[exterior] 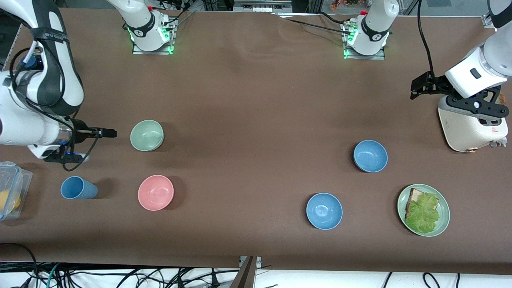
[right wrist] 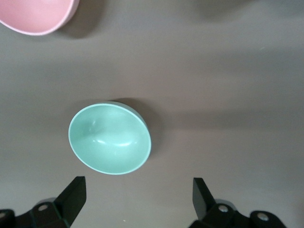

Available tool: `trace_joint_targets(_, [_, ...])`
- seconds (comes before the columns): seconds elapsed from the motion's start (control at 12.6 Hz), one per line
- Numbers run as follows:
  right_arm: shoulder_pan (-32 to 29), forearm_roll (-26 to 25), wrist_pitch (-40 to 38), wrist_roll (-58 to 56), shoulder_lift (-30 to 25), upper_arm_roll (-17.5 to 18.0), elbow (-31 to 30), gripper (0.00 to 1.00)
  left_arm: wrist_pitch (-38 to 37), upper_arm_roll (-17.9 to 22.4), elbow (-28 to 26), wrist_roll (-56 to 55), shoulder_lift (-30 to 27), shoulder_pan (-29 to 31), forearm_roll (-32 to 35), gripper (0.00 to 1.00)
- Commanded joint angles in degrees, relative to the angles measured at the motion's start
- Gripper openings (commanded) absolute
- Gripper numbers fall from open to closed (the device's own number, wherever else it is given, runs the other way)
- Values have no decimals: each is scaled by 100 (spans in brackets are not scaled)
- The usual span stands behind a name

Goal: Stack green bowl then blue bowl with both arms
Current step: 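Reach the right gripper down to the light green bowl rim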

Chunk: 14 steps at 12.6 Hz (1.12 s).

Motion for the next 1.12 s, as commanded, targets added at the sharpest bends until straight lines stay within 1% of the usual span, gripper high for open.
trace_joint_targets(0.0, [-49,150,464,67,102,78,-472,99,-166,-81,127,-43,17,146,-103,100])
trace_joint_targets(0.24, [-49,150,913,14,190,87,-876,99,-166,-64,127,-43,26,164,-103,100])
trace_joint_targets(0.48, [-49,150,1072,14,278,87,-1070,99,-140,-55,145,-43,35,164,-103,100])
trace_joint_targets(0.8, [-49,150,1554,14,358,166,-1456,99,-122,-37,153,-52,44,173,-86,100])
trace_joint_targets(1.04, [-40,150,1810,14,366,210,-1616,98,-131,-11,153,-342,79,216,-42,100])
